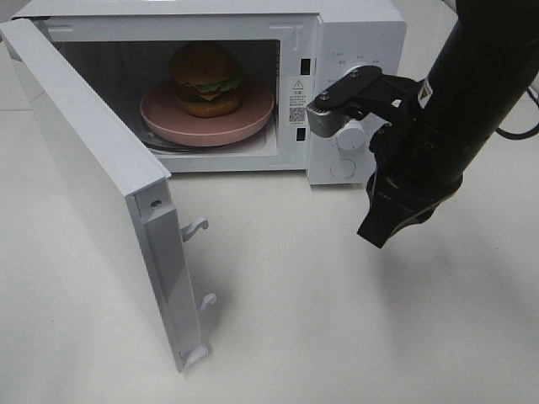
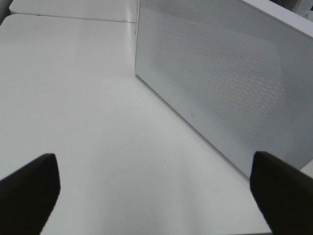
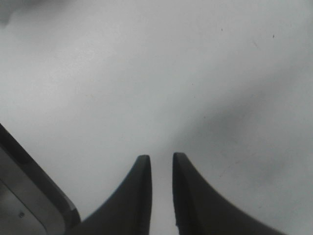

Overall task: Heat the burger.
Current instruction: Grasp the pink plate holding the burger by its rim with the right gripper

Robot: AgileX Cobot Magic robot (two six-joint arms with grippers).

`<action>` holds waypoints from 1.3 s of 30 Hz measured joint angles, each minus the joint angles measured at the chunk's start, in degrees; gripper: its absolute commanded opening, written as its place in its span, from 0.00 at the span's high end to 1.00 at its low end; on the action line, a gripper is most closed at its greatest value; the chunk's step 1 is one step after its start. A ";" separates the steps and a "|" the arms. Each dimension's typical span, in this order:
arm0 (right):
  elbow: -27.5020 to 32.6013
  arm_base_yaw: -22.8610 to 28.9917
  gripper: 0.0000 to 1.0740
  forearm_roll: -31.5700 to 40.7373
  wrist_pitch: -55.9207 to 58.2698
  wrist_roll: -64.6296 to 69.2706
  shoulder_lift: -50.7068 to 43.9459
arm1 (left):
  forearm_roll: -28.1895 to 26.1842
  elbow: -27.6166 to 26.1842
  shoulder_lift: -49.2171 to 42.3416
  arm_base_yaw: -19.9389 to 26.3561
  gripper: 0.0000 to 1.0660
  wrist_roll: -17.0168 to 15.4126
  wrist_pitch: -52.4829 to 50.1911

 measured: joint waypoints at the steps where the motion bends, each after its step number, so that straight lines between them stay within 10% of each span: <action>1: 0.00 0.00 0.82 0.00 0.00 0.00 0.00 | 0.00 0.00 0.00 0.00 0.08 0.00 0.00; 10: -2.29 0.00 0.62 -1.43 0.23 -27.56 0.00 | 0.00 0.00 0.00 0.00 0.08 0.00 0.00; 19: -2.29 0.00 0.10 -2.52 -0.74 -28.13 0.00 | 0.00 0.00 0.00 0.00 0.08 0.00 0.00; 39: -2.29 3.32 0.13 -17.48 -19.54 -26.81 0.29 | 0.00 0.00 0.00 0.00 0.08 0.00 0.00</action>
